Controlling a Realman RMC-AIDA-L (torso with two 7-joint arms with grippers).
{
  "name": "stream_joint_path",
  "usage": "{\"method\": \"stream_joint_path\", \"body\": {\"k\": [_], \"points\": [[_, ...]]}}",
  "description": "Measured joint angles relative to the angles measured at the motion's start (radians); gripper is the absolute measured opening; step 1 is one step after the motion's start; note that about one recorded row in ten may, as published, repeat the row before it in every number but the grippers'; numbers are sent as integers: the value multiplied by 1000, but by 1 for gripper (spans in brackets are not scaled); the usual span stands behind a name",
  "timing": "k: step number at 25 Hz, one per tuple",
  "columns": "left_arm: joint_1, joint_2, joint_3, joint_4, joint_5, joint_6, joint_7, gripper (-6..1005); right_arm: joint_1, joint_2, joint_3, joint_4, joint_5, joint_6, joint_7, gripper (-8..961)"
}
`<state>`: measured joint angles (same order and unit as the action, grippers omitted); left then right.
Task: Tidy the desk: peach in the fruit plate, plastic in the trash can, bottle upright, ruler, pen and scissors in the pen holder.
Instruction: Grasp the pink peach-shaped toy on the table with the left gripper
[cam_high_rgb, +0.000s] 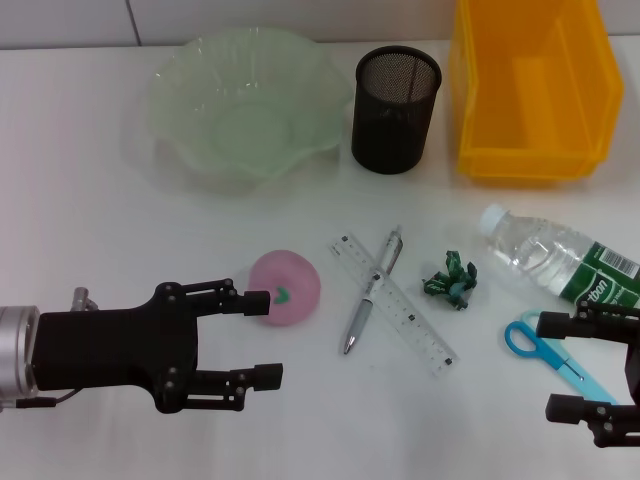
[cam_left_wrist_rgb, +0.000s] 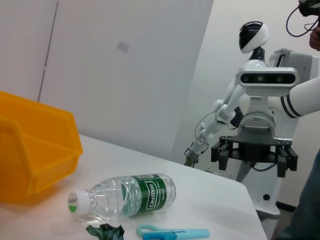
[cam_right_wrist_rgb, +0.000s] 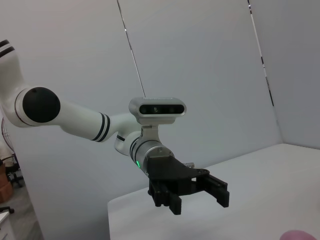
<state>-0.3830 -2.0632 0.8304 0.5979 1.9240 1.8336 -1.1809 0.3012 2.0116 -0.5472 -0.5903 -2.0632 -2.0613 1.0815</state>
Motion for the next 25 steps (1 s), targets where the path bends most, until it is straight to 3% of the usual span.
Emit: {"method": "stream_joint_path", "body": {"k": [14,23,25], "points": [[-7,0,-1,0,0,-3,-2,782,5,1,-1,0,0,3,2,760],[-63,-5,1,11,6,-281,-149,772,-13,1,9,1,0,24,2,756],[-63,-5,1,11,6,-281,-149,770,-17,1,9,2,0,27,0,755]]}}
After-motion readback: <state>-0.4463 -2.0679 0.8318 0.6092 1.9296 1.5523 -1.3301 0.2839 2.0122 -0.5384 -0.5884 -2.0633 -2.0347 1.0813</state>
